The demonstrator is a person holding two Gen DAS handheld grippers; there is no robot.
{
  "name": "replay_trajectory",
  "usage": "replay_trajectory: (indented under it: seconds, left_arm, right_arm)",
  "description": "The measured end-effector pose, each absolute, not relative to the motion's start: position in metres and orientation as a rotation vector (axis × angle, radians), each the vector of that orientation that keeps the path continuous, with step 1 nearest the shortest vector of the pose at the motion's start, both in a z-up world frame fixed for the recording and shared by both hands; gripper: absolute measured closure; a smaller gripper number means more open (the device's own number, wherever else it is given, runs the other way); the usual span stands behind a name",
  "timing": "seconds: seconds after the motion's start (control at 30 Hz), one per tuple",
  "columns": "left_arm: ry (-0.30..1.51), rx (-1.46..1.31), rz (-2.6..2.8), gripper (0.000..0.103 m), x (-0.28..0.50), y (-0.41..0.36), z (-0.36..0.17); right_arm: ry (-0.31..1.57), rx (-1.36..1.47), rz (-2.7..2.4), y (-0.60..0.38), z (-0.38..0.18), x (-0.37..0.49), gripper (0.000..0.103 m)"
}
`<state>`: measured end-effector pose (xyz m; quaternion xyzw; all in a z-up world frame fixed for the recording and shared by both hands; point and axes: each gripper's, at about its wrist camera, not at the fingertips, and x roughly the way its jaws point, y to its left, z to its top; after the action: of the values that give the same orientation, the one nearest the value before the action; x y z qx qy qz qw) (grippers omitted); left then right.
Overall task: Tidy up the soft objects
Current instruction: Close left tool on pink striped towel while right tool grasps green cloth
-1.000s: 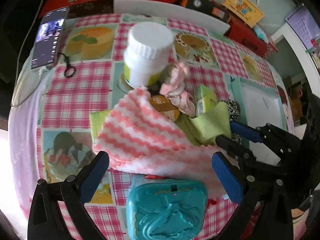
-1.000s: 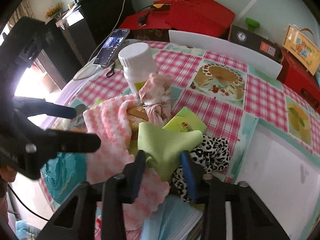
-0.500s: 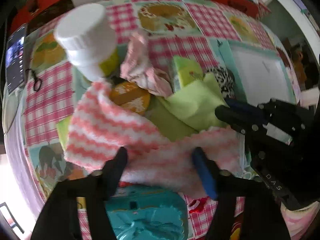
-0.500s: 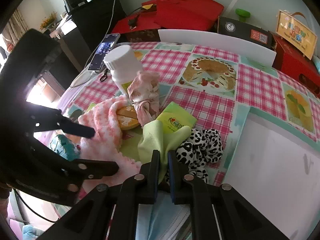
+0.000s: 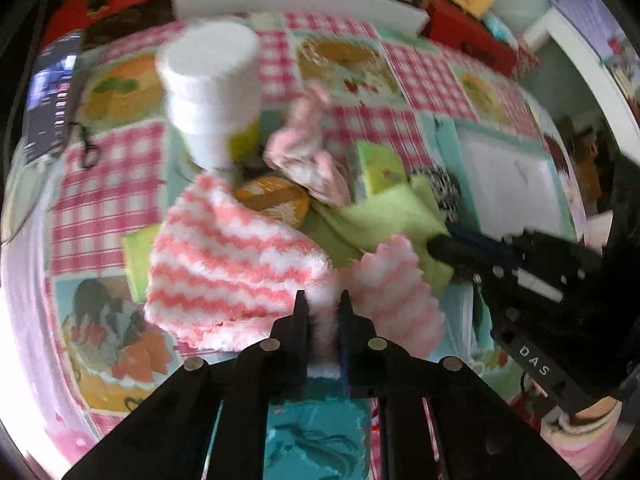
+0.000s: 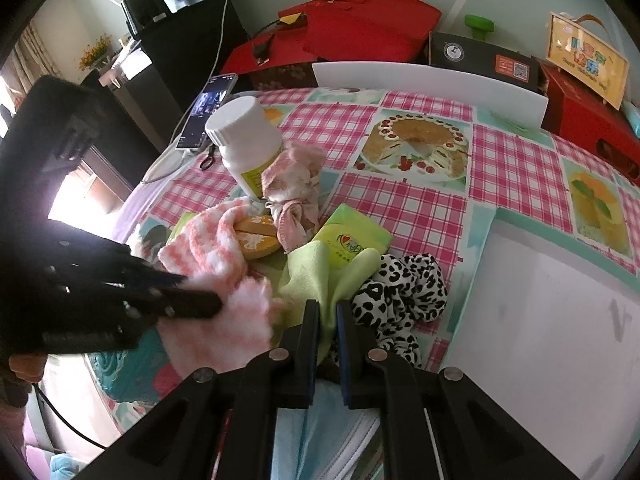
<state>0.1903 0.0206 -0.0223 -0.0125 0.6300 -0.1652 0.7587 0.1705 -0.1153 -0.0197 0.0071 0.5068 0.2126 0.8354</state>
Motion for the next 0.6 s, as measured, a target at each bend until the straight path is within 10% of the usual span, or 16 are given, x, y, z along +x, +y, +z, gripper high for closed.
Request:
replay_trajectory:
  seconds: [0.6]
  left_arm:
    - [1.101, -0.215, -0.149, 0.091, 0.152, 0.081, 0.023]
  right_arm:
    - [0.992, 0.115, 0.518, -0.117, 0.008, 0.157, 0.095]
